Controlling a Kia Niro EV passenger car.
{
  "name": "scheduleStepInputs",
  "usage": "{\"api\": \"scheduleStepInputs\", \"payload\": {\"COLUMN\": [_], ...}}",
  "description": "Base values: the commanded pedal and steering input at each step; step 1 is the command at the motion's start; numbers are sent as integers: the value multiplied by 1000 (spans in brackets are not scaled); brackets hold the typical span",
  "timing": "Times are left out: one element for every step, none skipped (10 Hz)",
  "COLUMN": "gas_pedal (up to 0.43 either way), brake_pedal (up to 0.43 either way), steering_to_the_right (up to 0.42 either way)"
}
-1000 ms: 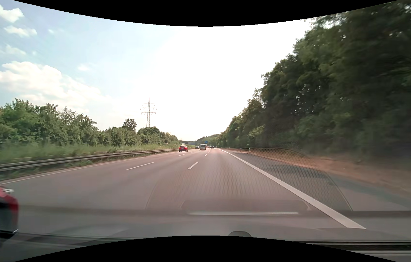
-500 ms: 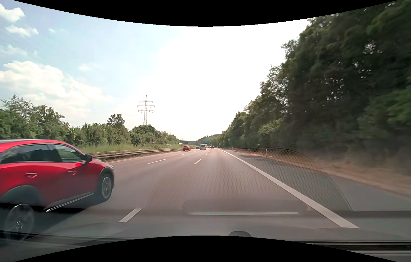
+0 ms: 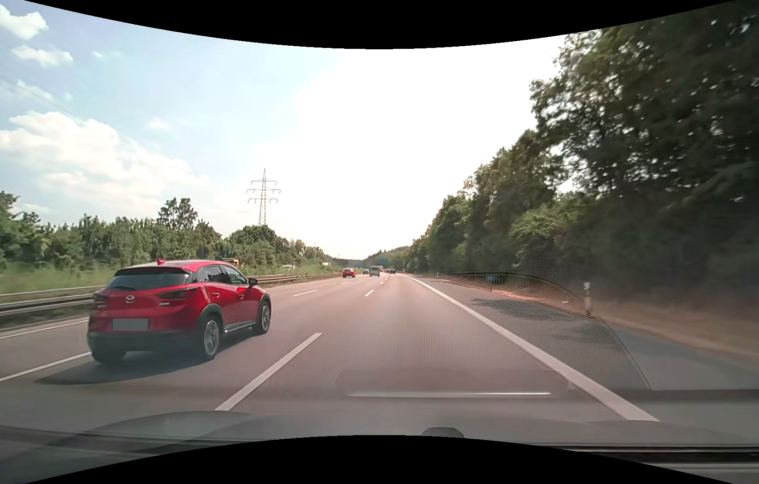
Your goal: Follow the waypoints while adhering to traffic rules and regulations
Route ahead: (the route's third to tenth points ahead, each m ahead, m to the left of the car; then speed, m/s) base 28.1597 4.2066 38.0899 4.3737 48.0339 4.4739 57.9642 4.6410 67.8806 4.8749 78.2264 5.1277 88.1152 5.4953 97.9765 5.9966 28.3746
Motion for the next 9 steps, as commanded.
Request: {"api": "scheduleStepInputs", "payload": {"gas_pedal": [197, 197, 197, 197, 197, 197, 197, 197, 197], "brake_pedal": [0, 0, 0, 0, 0, 0, 0, 0, 0], "steering_to_the_right": [-7, -7, -7, -7, -7, -7, -7, -7, -7]}}
